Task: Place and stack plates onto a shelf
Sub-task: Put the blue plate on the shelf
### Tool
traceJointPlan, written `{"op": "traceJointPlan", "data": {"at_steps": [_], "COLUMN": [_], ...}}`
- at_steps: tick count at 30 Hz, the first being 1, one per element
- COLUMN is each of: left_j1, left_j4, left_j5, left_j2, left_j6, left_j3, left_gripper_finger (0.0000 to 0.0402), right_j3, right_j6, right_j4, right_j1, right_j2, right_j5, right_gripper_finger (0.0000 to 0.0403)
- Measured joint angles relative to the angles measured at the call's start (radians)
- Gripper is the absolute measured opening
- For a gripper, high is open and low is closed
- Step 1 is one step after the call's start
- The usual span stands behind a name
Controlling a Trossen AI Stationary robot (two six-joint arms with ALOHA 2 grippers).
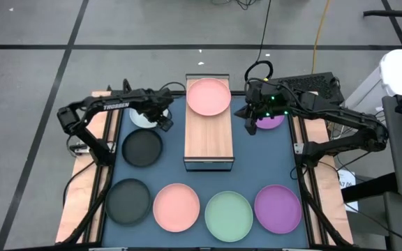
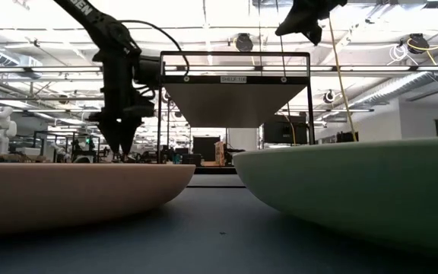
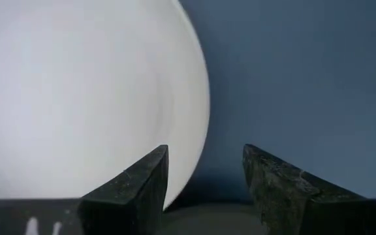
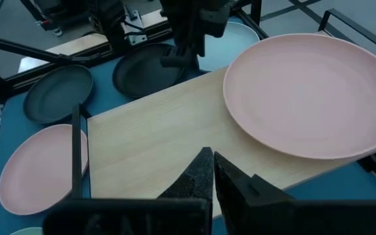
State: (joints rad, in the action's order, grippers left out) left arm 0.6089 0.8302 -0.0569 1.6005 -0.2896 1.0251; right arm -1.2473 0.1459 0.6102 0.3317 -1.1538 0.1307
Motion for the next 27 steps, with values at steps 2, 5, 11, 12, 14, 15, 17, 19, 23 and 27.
{"op": "traceJointPlan", "data": {"at_steps": [2, 5, 11, 12, 14, 15, 17, 19, 23, 27], "left_j1": [0.000, 0.000, -0.004, -0.007, -0.015, -0.020, -0.032, -0.044, -0.062, -0.074], "left_j4": [-0.022, -0.047, -0.145, -0.155, -0.181, -0.203, -0.250, -0.283, -0.321, -0.310], "left_j5": [-0.001, -0.023, -0.029, -0.033, -0.042, -0.044, -0.044, -0.045, -0.065, -0.095], "left_j2": [0.000, 0.000, 0.000, 0.000, 0.000, 0.000, 0.000, 0.000, 0.000, 0.000], "left_j6": [-0.005, -0.008, 0.000, 0.002, 0.020, 0.029, 0.044, 0.061, 0.066, 0.063], "left_j3": [-0.020, -0.047, -0.117, -0.124, -0.139, -0.147, -0.162, -0.175, -0.197, -0.198], "left_gripper_finger": [0.0202, 0.0202, 0.0202, 0.0202, 0.0202, 0.0202, 0.0194, 0.0178, 0.0126, 0.0060], "right_j3": [0.000, 0.000, 0.000, 0.000, 0.000, 0.000, 0.000, 0.000, 0.000, 0.000], "right_j6": [0.000, 0.000, 0.000, 0.000, -0.001, -0.001, -0.009, -0.014, -0.016, -0.016], "right_j4": [0.000, 0.000, 0.000, 0.000, 0.000, 0.000, 0.000, 0.000, 0.000, 0.000], "right_j1": [0.000, 0.000, 0.000, 0.000, 0.000, 0.000, 0.000, 0.000, 0.000, 0.000], "right_j2": [0.000, 0.000, 0.000, 0.000, 0.000, 0.000, 0.000, 0.000, 0.000, 0.000], "right_j5": [0.001, 0.002, 0.002, 0.002, 0.002, 0.002, 0.002, 0.001, 0.001, 0.001], "right_gripper_finger": [0.0000, 0.0000, 0.0000, 0.0000, 0.0000, 0.0000, 0.0000, 0.0000, 0.0000, 0.0000]}}
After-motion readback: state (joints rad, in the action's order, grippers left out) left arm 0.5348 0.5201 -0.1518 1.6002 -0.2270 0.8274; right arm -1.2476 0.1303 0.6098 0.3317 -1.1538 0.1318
